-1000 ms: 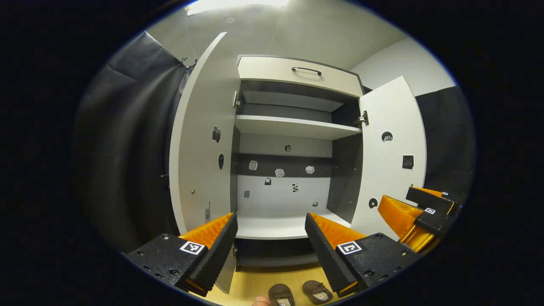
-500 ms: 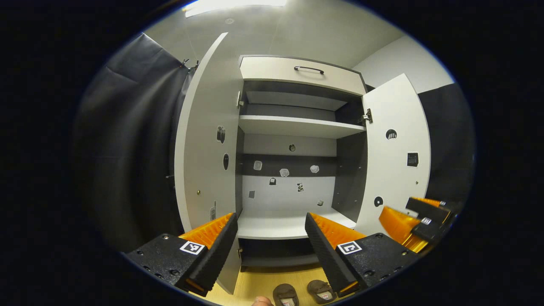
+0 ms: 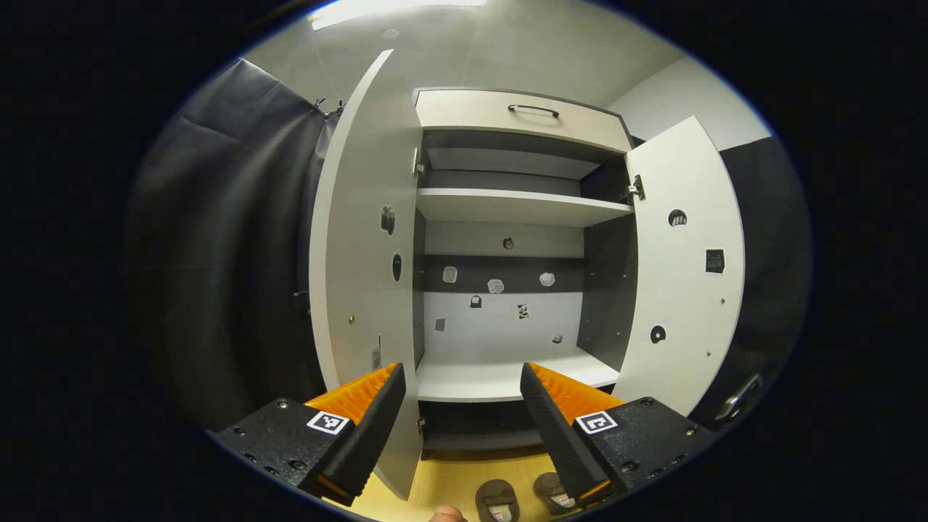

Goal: Grab one shoe with the right hand and put it into the shoe cabinet, grab the other shoe with the left hand and put it into the shoe cabinet; then close the right door with the right hand and the left door with the left hand.

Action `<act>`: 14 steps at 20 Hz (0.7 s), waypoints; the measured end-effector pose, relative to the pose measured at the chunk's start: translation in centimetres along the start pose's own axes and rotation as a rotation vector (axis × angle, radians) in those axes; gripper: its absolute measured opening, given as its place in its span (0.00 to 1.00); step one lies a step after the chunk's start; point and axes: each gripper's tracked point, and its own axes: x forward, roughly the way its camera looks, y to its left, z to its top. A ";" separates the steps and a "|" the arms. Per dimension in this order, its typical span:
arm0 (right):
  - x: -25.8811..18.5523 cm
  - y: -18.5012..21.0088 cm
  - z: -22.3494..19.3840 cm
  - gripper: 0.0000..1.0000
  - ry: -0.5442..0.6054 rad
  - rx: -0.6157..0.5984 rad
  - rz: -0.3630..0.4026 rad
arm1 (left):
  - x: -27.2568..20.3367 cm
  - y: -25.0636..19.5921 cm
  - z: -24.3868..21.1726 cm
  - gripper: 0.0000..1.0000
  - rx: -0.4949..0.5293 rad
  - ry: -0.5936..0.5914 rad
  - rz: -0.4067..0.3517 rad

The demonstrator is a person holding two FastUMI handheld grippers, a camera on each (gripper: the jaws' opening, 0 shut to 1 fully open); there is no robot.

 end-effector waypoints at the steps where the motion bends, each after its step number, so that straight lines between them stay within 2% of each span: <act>1: 0.6 -0.1 -2.3 0.98 0.045 0.002 0.003 | 0.0 0.1 0.0 0.98 -0.003 0.003 0.004; 3: 1.9 0.0 -6.7 0.94 0.132 0.004 0.016 | -0.2 0.4 -0.4 0.98 0.000 0.015 0.012; 4: 2.5 0.1 -8.3 0.98 0.170 0.000 0.022 | -0.2 0.6 -0.6 0.98 0.008 0.019 0.020; 8: 4.8 0.0 -13.9 0.98 0.283 -0.029 0.020 | -0.5 0.9 -0.9 0.98 0.019 0.019 0.041; 14: 8.4 -0.8 -17.9 0.98 0.349 -0.054 -0.006 | -1.2 1.8 -0.7 0.98 0.024 0.006 0.072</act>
